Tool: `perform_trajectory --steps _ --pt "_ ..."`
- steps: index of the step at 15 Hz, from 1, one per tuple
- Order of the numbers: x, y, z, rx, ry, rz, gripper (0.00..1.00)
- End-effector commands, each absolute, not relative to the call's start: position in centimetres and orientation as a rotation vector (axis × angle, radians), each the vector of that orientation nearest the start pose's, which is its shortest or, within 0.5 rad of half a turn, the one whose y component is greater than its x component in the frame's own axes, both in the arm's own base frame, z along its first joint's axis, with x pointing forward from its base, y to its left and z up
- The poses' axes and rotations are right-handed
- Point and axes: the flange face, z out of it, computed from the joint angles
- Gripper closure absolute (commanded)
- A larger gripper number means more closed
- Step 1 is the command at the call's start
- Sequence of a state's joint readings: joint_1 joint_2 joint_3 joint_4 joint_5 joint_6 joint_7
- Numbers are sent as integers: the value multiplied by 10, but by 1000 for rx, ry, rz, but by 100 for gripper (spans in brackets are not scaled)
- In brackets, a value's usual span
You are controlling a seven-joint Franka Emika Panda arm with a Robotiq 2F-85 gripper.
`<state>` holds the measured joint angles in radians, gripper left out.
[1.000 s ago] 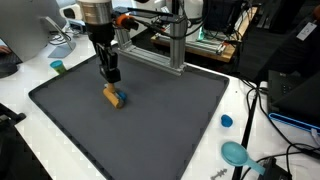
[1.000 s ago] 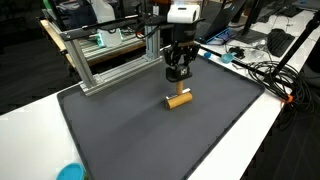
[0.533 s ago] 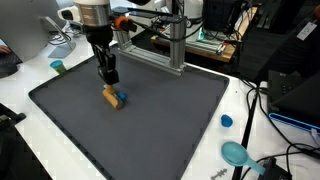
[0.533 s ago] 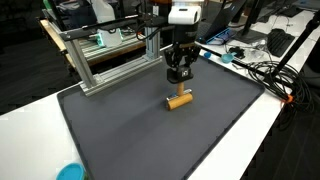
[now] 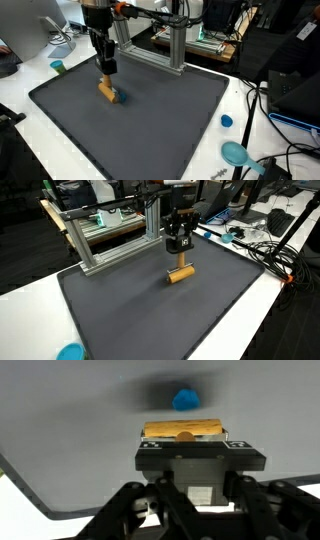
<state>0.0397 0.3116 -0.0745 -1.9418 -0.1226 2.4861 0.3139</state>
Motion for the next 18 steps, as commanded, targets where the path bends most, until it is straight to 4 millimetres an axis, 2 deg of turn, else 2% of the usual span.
perform_trajectory --steps 1,12,15,18 --pt "624 -13 346 -3183 368 -366 78" --pt "622 -3 314 -3223 343 -207 78" --pt "629 -4 305 -3214 340 -237 78" --pt "633 -4 293 -3224 338 -178 78"
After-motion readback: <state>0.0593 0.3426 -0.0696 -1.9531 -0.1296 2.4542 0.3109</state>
